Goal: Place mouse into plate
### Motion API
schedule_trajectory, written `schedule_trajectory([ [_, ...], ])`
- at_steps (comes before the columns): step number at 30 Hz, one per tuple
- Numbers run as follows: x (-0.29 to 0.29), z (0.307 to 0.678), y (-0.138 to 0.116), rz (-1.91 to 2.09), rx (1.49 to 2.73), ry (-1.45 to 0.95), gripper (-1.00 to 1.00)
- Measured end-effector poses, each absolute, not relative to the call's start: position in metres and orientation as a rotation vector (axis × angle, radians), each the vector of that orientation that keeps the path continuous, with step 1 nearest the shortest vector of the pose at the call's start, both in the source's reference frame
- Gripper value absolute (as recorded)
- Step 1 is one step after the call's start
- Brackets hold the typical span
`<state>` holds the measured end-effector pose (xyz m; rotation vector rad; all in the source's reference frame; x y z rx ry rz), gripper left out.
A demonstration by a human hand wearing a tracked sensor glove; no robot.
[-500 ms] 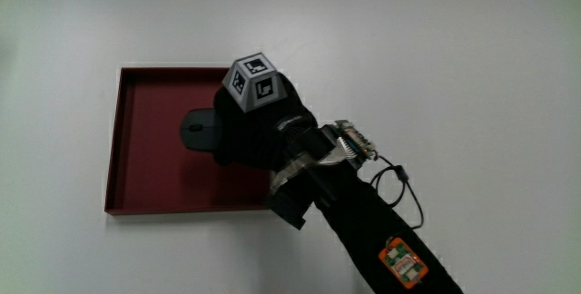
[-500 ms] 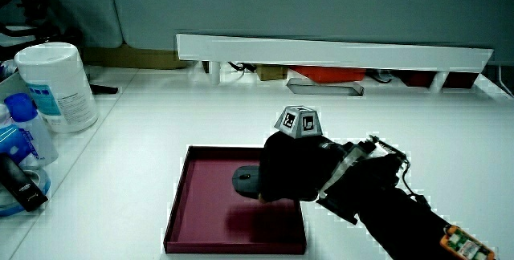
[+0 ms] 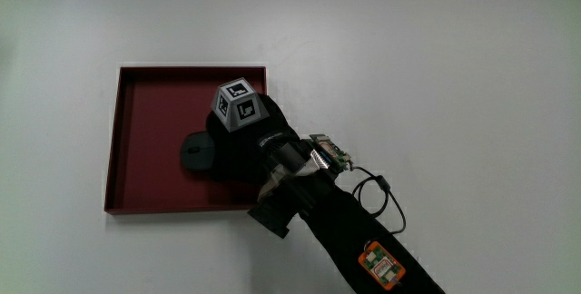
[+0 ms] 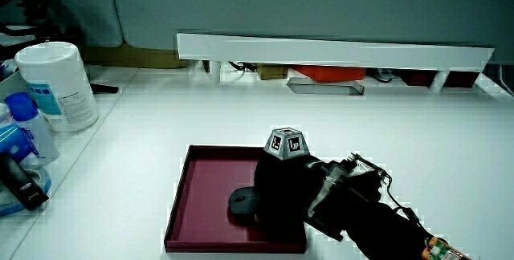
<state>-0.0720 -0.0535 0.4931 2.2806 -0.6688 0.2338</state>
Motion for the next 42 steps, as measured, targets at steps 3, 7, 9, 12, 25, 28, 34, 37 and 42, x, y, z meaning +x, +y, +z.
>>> schedule_trajectory([
  [3,-0.072,0.495,-0.052,0.242,2.274,-0.666,0.00],
  [7,-0.070,0.497,-0.052,0.247,2.254,-0.654,0.00],
  [9,-0.069,0.497,-0.051,0.250,2.235,-0.663,0.00],
  [12,-0.066,0.500,-0.051,0.267,2.197,-0.649,-0.21],
  [25,-0.023,0.433,-0.049,0.392,2.113,-0.696,-1.00],
  [28,-0.010,0.408,-0.044,0.382,2.107,-0.734,-1.00],
  [34,0.013,0.363,-0.032,0.425,2.127,-0.823,-1.00],
  [37,0.022,0.346,-0.026,0.457,2.075,-0.874,-1.00],
  [42,0.044,0.318,-0.016,0.479,2.112,-0.944,-1.00],
])
